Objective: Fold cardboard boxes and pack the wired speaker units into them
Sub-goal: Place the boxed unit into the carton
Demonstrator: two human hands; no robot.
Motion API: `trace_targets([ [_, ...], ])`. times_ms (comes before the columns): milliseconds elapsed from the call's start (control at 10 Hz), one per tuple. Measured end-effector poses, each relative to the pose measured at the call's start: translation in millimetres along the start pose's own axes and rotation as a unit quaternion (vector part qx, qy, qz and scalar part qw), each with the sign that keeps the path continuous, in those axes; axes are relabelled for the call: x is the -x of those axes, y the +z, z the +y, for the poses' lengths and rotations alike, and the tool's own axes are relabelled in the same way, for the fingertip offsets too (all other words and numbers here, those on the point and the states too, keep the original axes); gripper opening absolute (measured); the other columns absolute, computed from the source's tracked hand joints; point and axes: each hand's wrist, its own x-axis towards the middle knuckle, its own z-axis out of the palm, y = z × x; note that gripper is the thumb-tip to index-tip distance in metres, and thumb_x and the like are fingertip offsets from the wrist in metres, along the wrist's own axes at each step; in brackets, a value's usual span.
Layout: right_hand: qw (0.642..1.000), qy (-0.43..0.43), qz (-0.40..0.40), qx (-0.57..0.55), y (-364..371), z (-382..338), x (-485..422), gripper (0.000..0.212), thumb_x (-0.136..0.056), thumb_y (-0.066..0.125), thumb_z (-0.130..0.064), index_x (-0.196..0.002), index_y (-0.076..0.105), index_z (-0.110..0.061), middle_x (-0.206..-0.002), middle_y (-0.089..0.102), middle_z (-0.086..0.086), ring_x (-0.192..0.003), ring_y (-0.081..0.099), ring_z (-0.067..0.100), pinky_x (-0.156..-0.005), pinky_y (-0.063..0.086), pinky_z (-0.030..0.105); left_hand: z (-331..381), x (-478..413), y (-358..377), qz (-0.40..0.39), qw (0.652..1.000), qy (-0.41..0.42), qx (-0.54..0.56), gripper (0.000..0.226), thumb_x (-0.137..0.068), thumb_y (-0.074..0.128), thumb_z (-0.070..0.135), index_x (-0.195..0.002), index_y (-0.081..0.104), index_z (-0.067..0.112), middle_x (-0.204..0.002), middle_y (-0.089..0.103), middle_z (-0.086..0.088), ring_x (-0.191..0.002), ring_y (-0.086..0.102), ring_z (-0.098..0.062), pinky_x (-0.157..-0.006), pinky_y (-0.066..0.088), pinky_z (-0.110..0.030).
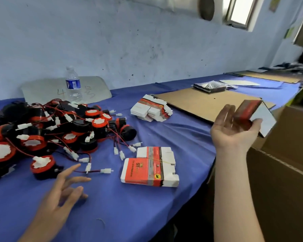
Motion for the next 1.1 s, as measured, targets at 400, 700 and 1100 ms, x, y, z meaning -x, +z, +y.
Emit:
trace_targets([
  [400,0.548,0.041,-0.391,0.738,-37,71,4,0.033,-0.091,0.065,-0.019,-0.122,0.054,-0.022,-0.115,0.063,-0.002,-0.104,0.061,0.019,-0.090,0.049,0.027,7,5,0,-0.005,0.999,-0.027,-0.029,0.042,-0.088,0.056,0.035,-0.129,0.046,0.042,-0.101,0.071,0.010,-0.074,0.070,-0.017,-0.081,0.049,-0.034],
  [700,-0.022,0.185,-0.518,0.835,-66,86,-2,0.082,-0.074,0.080,-0.039,-0.144,0.038,-0.037,-0.144,0.042,-0.008,-0.128,0.042,0.017,-0.096,0.041,0.020,8,3,-1,-0.007,0.999,-0.038,-0.028,0.049,-0.082,0.051,0.034,-0.131,0.045,0.040,-0.098,0.071,0.007,-0.074,0.069,-0.018,-0.078,0.050,-0.036],
  [1100,-0.044,0.207,-0.508,0.835,-41,101,2,0.049,-0.081,0.067,-0.031,-0.130,0.060,-0.024,-0.100,0.068,-0.002,-0.085,0.059,0.013,-0.076,0.047,0.026,17,4,1,-0.025,0.975,0.093,-0.202,0.021,-0.097,0.049,0.039,-0.110,0.064,0.045,-0.102,0.065,0.019,-0.087,0.062,0.001,-0.080,0.045,-0.008],
])
